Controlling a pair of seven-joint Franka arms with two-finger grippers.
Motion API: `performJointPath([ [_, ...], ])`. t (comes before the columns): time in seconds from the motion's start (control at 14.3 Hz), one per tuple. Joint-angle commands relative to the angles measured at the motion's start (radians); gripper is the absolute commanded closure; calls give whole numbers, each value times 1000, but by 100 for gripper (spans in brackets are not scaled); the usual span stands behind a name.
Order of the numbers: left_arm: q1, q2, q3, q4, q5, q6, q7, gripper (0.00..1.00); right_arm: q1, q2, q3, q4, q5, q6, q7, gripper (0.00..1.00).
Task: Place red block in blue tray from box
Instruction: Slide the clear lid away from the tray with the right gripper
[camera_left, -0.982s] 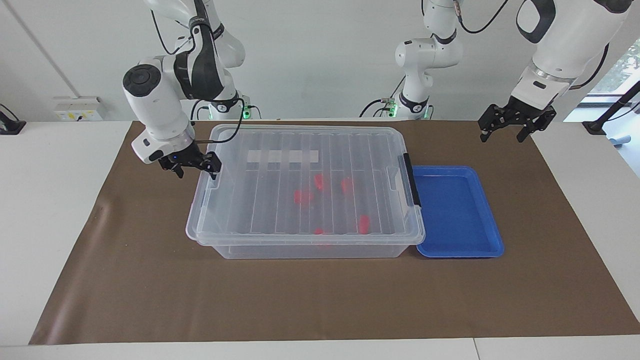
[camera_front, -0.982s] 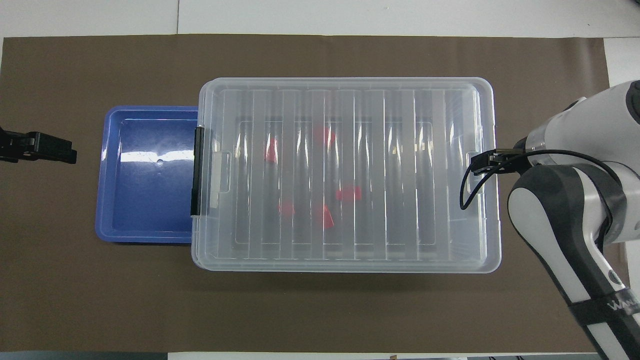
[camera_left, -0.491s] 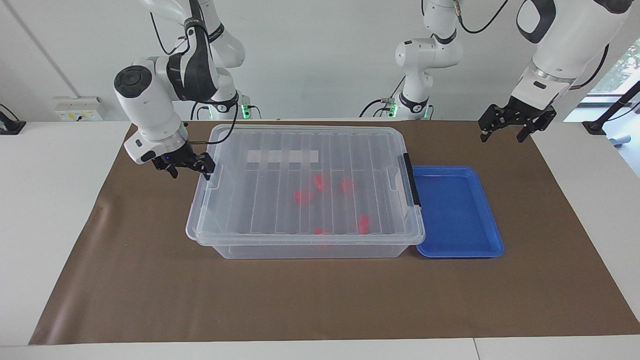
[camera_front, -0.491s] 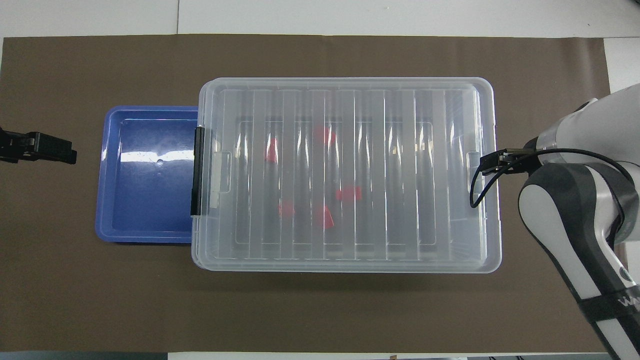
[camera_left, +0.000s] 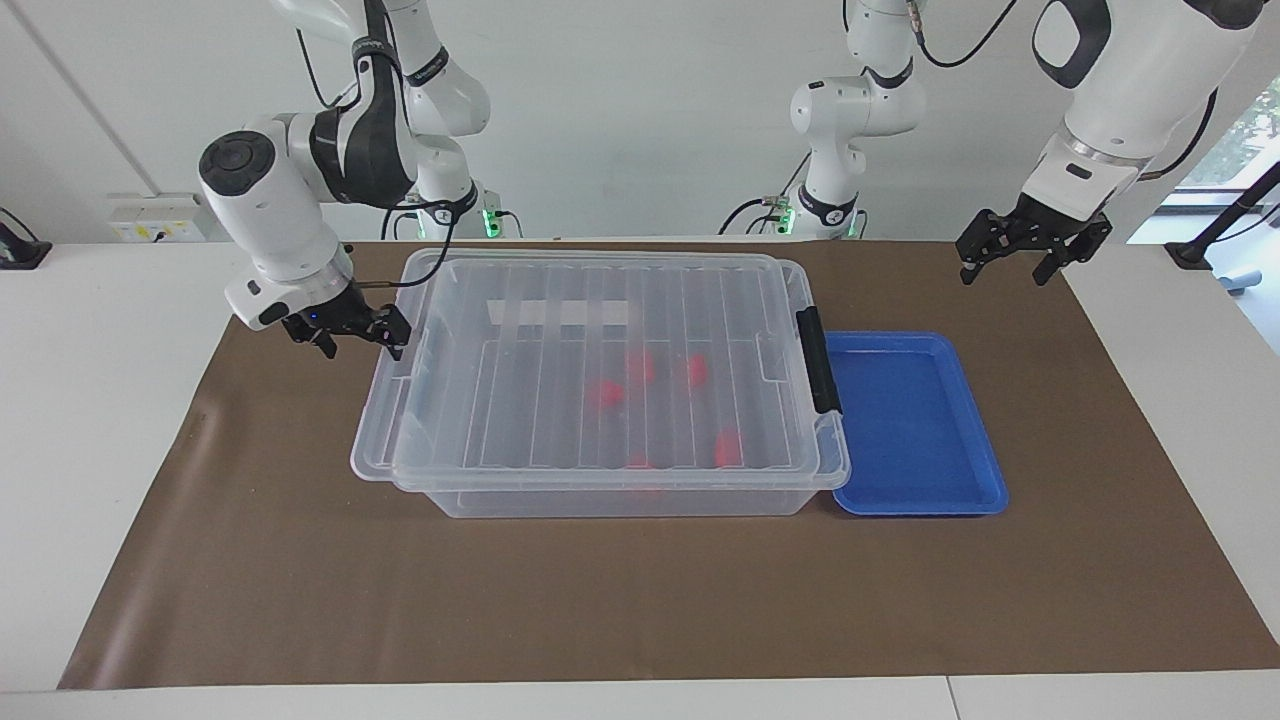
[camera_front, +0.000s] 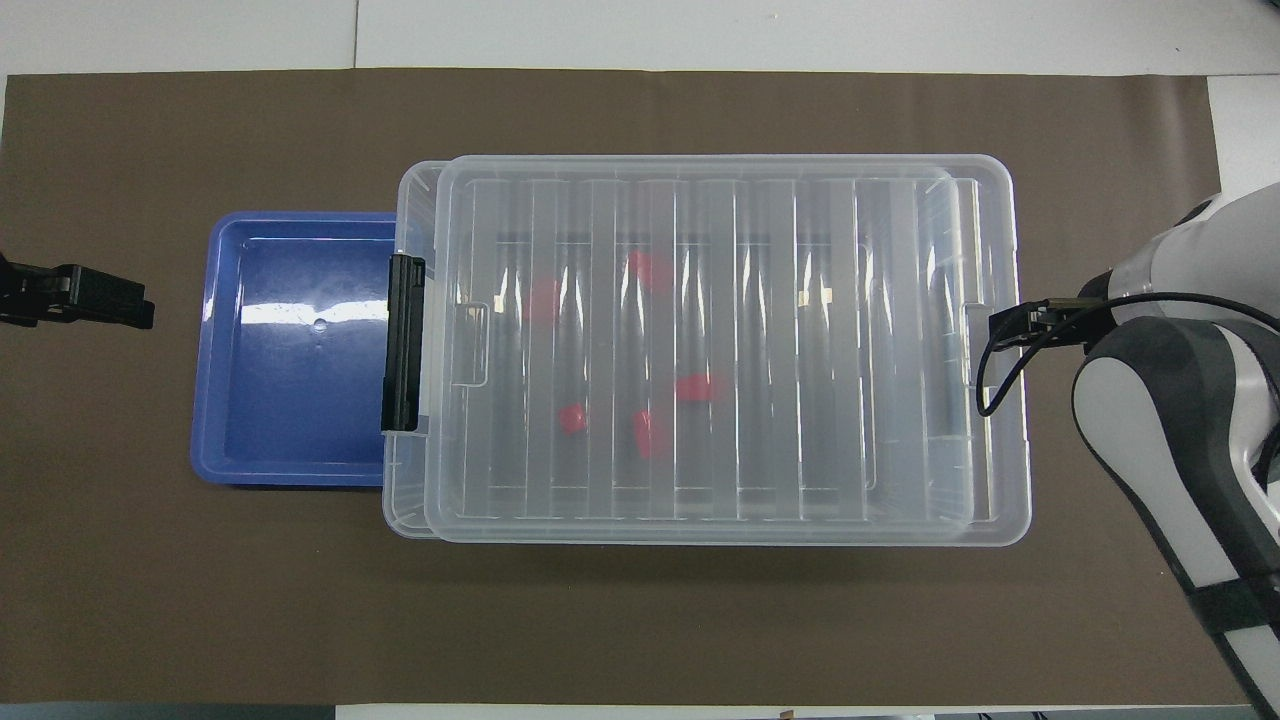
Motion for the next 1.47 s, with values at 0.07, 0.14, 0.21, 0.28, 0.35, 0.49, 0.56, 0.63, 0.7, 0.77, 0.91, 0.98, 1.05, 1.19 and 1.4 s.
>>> performJointPath([
  [0.07, 5, -25, -1, -27, 16, 1, 3, 0, -12, -21, -8, -28, 17, 23, -57, 0],
  [0.14, 5, -25, -1, -27, 16, 1, 3, 0, -12, -21, -12, -28, 16, 23, -60, 0],
  [0.21, 5, -25, -1, -27, 16, 1, 3, 0, -12, -21, -16, -28, 16, 23, -67, 0],
  [0.28, 5, -25, -1, -27, 16, 1, 3, 0, -12, -21, -18, -28, 15, 23, -68, 0],
  [0.35, 5, -25, -1, -27, 16, 1, 3, 0, -12, -21, -18, -28, 12, 23, -68, 0],
  [0.49, 5, -25, -1, -27, 16, 3, 3, 0, -12, -21, -28, -27, 7, 23, -85, 0],
  [0.56, 5, -25, -1, -27, 16, 1, 3, 0, -12, -19, -33, -25, 7, 23, -99, 0],
  [0.63, 3, -25, -1, -27, 16, 1, 3, 0, -12, -19, -47, -25, 6, 23, -111, 0],
  [0.7, -1, -25, -1, -27, 16, 1, 3, 0, -12, -19, -53, -25, 6, 23, -123, 0],
  [0.77, -4, -25, -1, -27, 16, 1, 3, 0, -12, -19, -54, -24, 6, 23, -135, 0],
  [0.91, -6, -27, -1, -27, 16, 1, 3, 0, -14, -19, -67, -24, 6, 23, -140, 0],
  [0.98, -6, -25, -1, -27, 16, 1, 4, 0, -14, -19, -68, -24, 4, 23, -143, 0],
  [1.05, -6, -25, -1, -27, 16, 3, 3, 0, -13, -19, -68, -24, 4, 23, -152, 0],
  [1.19, -6, -25, -1, -27, 16, 4, 4, 0, -14, -19, -84, -24, 4, 24, -169, 0],
  [1.4, -6, -25, -1, -29, 16, 4, 4, 0, -14, -19, -96, -24, 4, 24, -194, 0],
])
